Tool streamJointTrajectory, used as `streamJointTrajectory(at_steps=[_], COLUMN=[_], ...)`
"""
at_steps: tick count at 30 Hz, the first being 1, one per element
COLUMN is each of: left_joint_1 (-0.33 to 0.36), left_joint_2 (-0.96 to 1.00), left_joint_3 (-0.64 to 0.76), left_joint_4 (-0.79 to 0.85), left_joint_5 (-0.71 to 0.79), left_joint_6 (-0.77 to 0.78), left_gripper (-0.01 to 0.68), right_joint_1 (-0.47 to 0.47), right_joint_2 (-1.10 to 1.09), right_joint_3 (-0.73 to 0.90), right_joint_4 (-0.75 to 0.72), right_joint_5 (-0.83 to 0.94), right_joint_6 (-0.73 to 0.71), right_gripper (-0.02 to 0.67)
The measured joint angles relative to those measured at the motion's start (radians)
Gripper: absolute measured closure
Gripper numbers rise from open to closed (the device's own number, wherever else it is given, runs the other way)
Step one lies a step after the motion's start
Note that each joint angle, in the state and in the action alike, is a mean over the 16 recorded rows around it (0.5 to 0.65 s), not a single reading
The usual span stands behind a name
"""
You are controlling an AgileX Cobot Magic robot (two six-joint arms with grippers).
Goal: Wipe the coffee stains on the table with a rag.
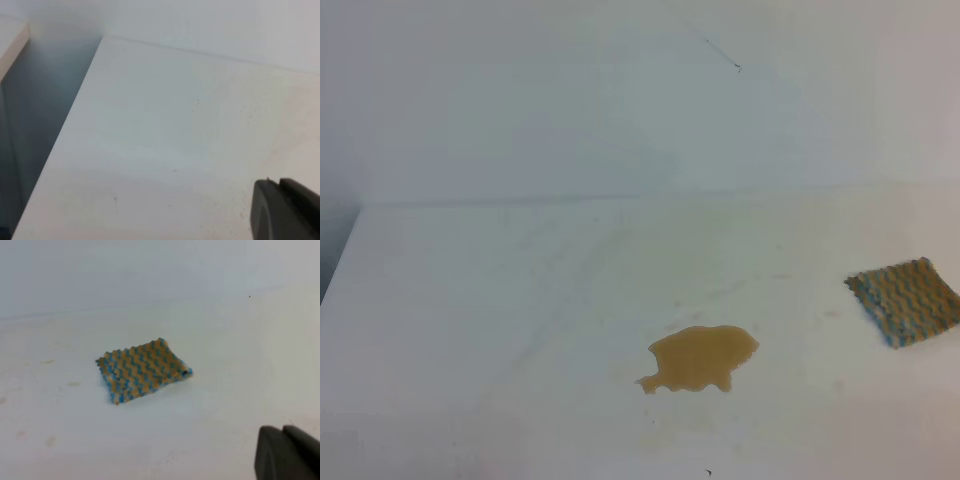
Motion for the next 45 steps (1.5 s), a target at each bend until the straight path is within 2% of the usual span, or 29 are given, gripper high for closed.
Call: streamJointTrajectory(at_steps=[31,38,45], left_joint_1=[0.0,0.0,0.0], left_joint_2=[0.0,0.0,0.0], left_joint_3=[0.0,0.0,0.0], left_joint_4=[0.0,0.0,0.0], left_joint_5=[0.0,0.0,0.0], left_joint_6=[0.0,0.0,0.0], left_gripper=[0.674,0.674,0.674], right_joint_1=[0.0,0.0,0.0], right_joint_2=[0.0,0.0,0.0], right_joint_3=[0.0,0.0,0.0], right_joint_4=[0.0,0.005,0.039], right_joint_5=[-0.01,-0.089,-0.252], right_joint_6=[0.0,0.004,0.045], right_gripper=[0.653,0.653,0.652])
